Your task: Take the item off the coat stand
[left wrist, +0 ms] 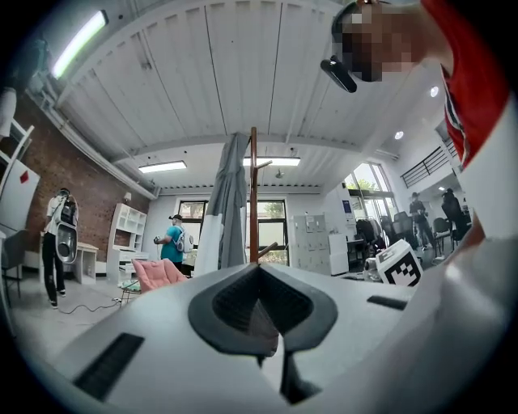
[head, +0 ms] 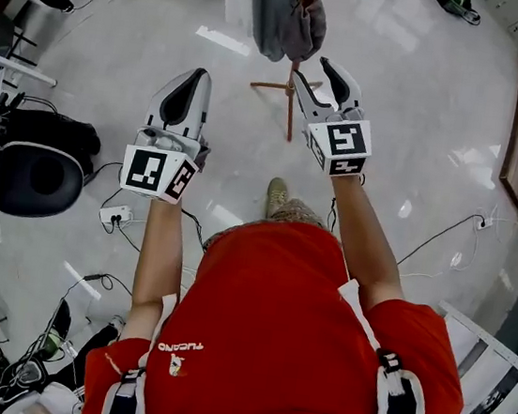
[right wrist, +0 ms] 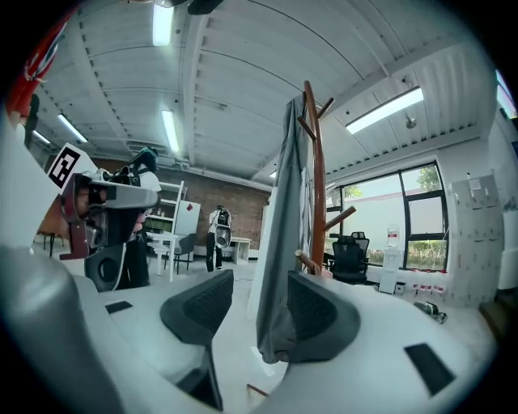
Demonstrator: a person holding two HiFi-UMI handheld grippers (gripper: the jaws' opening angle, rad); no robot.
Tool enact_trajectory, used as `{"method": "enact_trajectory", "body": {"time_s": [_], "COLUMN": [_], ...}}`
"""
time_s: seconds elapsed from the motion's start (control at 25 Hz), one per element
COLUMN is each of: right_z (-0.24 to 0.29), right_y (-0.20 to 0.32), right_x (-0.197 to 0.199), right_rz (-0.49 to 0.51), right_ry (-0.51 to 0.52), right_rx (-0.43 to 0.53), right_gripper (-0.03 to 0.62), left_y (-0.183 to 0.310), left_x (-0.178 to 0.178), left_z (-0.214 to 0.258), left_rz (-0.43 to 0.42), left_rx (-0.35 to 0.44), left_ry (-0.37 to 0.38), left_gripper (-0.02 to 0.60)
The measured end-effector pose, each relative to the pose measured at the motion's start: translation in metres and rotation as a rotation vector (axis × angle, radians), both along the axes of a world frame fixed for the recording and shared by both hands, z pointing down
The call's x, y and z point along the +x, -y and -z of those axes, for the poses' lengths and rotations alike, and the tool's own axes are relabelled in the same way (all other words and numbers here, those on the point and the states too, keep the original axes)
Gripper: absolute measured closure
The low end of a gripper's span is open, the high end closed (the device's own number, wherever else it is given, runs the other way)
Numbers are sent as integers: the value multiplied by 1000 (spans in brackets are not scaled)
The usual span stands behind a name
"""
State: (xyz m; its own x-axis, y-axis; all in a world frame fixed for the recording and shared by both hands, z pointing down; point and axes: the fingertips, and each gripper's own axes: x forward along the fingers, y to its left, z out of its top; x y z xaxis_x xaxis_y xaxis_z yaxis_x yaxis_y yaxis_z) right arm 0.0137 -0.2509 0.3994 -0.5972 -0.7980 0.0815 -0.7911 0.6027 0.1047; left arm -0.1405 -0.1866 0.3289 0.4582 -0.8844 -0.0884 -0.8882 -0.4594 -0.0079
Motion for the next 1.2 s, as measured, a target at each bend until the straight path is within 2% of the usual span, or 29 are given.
{"method": "enact_trajectory", "body": {"time_s": [0.24,0.6,0.96,1.08,1.12,1.2], "right_z": [-30,-73,-118,-128,-129,-126], "right_y": [71,142,187,195,196,197], "right_x": [0,-4,-13,-12,-11,-11], "right_rz": [-33,-77,-140,-185,-193,-202], "right_ry": [-18,-48,-111,-145,-152,-151], "right_rx": [-72,-182,-299,-305,-302,-287], "right_gripper": [368,357,362,457,507,553], "left_y": [61,124,157,161,162,162], "left_x": [3,4,3,1,1,2], "left_z": [-15,-54,-70,-71,-70,-69], "left_rz": [25,36,-8,-26,-31,-43], "left_rx": [-27,-87,-133,-139,-139,-136], "left_ry": [9,8,38,43,44,45], "left_gripper": [572,572,572,572,572,572]}}
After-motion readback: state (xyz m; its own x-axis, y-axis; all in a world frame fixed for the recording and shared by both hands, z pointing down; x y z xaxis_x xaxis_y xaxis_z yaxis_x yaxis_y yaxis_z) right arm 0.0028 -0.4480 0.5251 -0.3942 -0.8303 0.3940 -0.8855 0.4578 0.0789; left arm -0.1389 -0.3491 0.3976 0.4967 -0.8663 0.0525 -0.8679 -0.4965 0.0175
